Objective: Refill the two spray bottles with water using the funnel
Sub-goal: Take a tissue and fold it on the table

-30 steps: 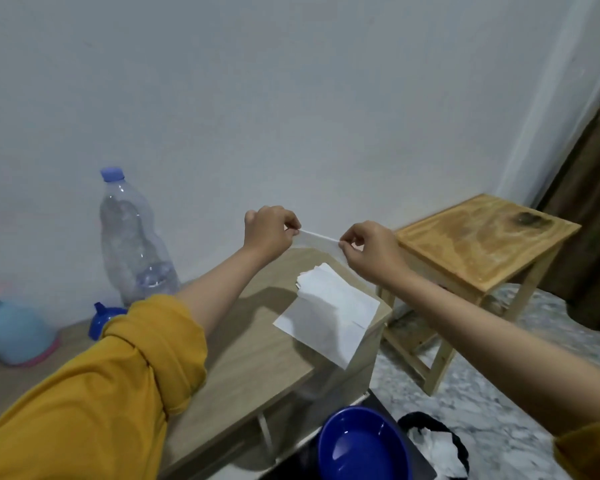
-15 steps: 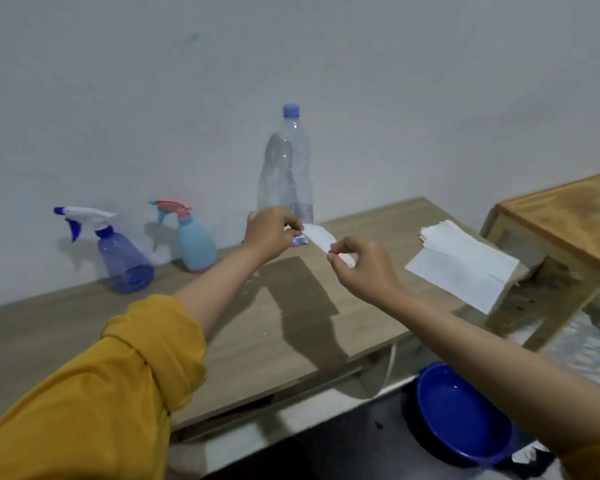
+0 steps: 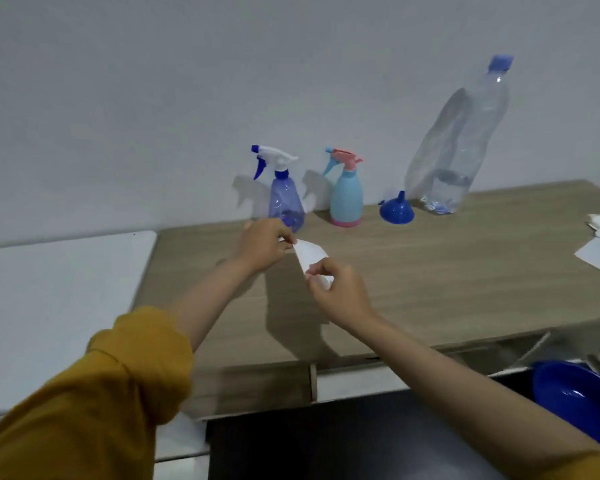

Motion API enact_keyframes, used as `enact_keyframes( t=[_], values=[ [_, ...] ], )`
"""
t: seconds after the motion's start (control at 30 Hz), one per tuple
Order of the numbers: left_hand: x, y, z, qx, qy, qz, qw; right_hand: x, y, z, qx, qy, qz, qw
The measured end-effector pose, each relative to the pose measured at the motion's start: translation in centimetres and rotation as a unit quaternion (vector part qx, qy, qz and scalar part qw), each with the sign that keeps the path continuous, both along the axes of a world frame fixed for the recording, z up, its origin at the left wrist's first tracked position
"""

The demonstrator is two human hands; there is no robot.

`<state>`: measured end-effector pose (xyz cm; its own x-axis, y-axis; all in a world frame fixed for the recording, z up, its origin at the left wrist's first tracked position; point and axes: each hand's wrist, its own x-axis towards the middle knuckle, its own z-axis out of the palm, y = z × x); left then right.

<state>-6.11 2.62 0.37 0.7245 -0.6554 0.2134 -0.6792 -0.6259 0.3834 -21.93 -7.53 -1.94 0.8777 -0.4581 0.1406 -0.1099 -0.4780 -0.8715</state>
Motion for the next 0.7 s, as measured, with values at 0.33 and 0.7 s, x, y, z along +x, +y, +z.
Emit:
enact_keyframes(
  t=[0.33,0.7],
  values=[
    [4.7,11.5,-5.9,0.073,0.075,0.085,0.991,5.9,10.3,-5.1,-0.022,0.084,0.126,0.988],
    [2.7,14.6,-9.3,0.173,0.063,-0.011,0.983,11.4,5.9,-9.0,-0.325,0.155,0.202,0.911]
  ],
)
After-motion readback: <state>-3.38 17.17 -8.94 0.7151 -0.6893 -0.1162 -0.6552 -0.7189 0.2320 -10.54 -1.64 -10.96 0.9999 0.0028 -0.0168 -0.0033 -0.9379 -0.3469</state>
